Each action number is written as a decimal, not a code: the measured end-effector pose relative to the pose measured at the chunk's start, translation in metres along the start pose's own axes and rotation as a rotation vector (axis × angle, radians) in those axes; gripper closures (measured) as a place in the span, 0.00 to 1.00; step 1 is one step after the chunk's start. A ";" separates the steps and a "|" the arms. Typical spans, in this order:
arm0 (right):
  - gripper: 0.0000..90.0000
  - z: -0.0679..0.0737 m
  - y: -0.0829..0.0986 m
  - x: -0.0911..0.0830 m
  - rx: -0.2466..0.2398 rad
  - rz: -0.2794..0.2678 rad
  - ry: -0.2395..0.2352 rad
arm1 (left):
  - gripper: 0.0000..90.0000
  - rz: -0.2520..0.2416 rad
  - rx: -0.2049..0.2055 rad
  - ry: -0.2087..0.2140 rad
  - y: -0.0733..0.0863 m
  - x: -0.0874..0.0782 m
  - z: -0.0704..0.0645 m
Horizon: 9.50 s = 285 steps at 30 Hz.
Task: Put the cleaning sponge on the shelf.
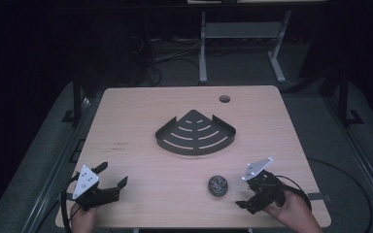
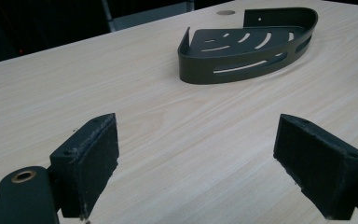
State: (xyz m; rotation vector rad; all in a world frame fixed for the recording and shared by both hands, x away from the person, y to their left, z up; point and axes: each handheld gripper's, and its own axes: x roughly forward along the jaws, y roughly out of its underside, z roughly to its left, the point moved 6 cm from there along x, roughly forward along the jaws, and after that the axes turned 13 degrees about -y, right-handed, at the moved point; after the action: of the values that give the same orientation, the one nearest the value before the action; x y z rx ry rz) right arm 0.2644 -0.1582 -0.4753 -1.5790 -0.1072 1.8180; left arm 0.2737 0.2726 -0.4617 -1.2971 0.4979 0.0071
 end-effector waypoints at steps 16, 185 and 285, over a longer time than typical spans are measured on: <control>0.18 -0.001 -0.040 0.022 -0.062 0.066 -0.027 | 0.15 -0.001 -0.005 0.007 0.000 0.000 0.000; 0.35 -0.126 -0.195 0.046 0.065 0.214 -0.011 | 0.15 -0.025 -0.070 0.041 -0.006 0.001 -0.001; 0.20 -0.134 -0.163 0.013 0.167 0.058 0.025 | 0.15 -0.008 -0.080 0.048 -0.005 0.005 0.001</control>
State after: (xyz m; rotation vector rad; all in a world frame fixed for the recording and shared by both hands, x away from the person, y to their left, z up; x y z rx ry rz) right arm 0.4579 -0.0804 -0.4386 -1.5001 0.1010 1.8012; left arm 0.2797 0.2706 -0.4591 -1.3801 0.5385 -0.0107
